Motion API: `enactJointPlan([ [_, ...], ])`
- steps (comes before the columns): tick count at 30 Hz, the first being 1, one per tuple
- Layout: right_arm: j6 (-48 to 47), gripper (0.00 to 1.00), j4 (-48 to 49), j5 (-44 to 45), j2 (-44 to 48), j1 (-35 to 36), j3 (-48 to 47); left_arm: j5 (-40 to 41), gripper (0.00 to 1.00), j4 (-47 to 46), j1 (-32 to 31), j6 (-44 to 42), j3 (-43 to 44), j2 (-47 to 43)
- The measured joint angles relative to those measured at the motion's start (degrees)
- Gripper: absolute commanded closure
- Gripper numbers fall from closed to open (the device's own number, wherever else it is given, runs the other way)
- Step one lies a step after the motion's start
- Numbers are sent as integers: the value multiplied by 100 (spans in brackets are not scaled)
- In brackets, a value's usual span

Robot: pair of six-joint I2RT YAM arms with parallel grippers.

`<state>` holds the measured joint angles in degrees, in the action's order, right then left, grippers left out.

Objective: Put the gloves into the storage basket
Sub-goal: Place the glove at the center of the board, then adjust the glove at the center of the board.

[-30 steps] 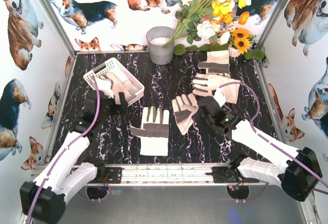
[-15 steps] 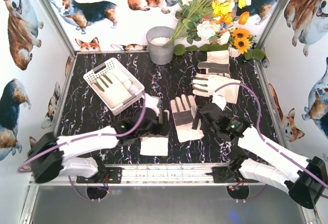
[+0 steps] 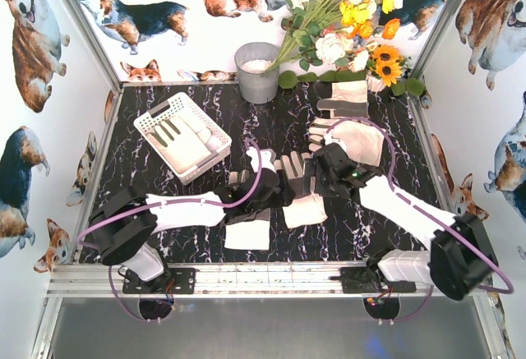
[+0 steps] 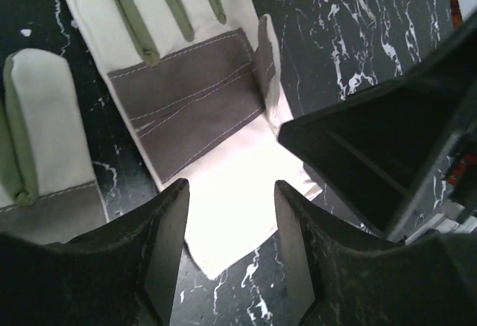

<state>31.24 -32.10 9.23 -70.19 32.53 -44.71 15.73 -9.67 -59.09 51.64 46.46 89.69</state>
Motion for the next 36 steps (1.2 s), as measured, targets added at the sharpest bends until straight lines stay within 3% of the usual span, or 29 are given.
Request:
enactJointPlan([
  [9,-168,32,638,-492,-776,-507,-216,-48,60,-160,0,184,442,743],
  [22,-267,64,866,-841,-922,-1268,-85,-151,70,-442,0,122,785,1639],
  [25,-260,74,879,-929,-831,-1412,70,-146,71,-442,0,76,763,1720],
  [30,-223,100,927,-1029,-826,-1547,330,-131,74,-579,-11,61,632,1707],
  [36,-111,100,935,-1154,-826,-1552,474,-98,77,-699,-151,-9,297,1497],
])
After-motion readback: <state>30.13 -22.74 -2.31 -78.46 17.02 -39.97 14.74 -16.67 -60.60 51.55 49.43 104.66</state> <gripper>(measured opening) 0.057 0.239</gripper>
